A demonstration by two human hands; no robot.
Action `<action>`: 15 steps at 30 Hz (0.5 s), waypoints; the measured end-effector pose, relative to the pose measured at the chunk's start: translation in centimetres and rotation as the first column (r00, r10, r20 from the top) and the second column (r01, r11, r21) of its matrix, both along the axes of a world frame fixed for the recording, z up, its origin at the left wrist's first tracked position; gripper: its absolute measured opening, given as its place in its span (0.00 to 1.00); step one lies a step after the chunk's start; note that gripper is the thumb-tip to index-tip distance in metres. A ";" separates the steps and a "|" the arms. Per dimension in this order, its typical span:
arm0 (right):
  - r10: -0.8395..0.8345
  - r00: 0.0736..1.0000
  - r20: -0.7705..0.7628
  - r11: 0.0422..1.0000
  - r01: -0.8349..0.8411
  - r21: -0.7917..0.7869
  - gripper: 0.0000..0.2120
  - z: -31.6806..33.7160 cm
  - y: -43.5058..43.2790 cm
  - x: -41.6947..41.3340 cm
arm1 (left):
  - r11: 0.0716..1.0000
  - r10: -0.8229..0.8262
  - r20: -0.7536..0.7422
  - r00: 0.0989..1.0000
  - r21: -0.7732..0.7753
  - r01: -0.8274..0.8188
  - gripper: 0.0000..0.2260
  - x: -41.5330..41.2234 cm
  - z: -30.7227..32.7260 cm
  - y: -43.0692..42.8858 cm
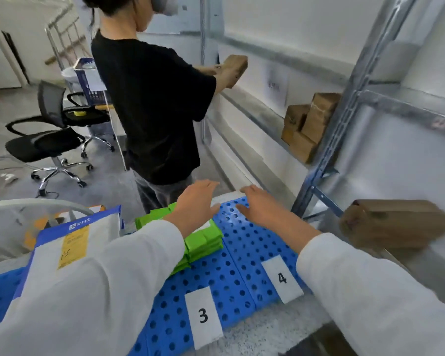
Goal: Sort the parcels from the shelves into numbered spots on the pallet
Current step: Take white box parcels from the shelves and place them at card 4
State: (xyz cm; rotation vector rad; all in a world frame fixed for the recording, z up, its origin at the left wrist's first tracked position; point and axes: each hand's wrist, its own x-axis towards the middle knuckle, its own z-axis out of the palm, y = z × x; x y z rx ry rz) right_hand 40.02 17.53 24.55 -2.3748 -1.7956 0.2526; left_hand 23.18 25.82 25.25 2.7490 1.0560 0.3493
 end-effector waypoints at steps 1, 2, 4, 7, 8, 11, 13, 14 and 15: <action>-0.020 1.000 0.003 1.000 0.020 0.014 0.24 0.4 -2.1 0.4 | 1.000 -0.029 -0.015 0.999 -0.002 0.029 0.28 0.7 0.4 -1.4; -0.041 0.999 0.013 0.999 0.041 0.018 0.24 0.8 -4.3 0.7 | 0.998 -0.060 -0.022 0.998 -0.003 0.060 0.28 1.3 0.7 -2.9; -0.092 0.994 0.054 0.996 0.091 0.013 0.25 1.7 -9.3 1.3 | 0.992 -0.123 -0.010 0.992 -0.008 0.123 0.29 2.6 1.8 -6.6; -0.196 0.977 0.080 0.981 0.195 0.015 0.25 2.8 -16.9 2.3 | 0.970 -0.244 -0.009 0.970 -0.006 0.244 0.29 4.8 3.7 -13.1; -0.231 0.970 0.077 0.973 0.230 0.030 0.25 3.1 -19.3 2.6 | 0.957 -0.290 -0.021 0.957 0.005 0.290 0.29 5.5 4.4 -15.3; -0.326 0.943 0.073 0.943 0.318 0.103 0.25 3.9 -26.8 2.9 | 0.914 -0.405 0.054 0.913 0.058 0.402 0.27 7.6 6.5 -21.9; -0.388 0.920 0.059 0.918 0.380 0.116 0.25 4.3 -31.8 2.8 | 0.886 -0.464 0.111 0.879 0.068 0.459 0.25 8.5 7.1 -26.2; -0.422 0.905 0.055 0.903 0.414 0.116 0.24 4.5 -34.3 2.7 | 0.869 -0.494 0.104 0.863 0.073 0.489 0.25 8.9 7.2 -28.1; -0.459 0.887 0.052 0.884 0.450 0.124 0.23 4.6 -36.7 2.6 | 0.846 -0.532 0.081 0.843 0.085 0.526 0.25 9.3 7.2 -30.0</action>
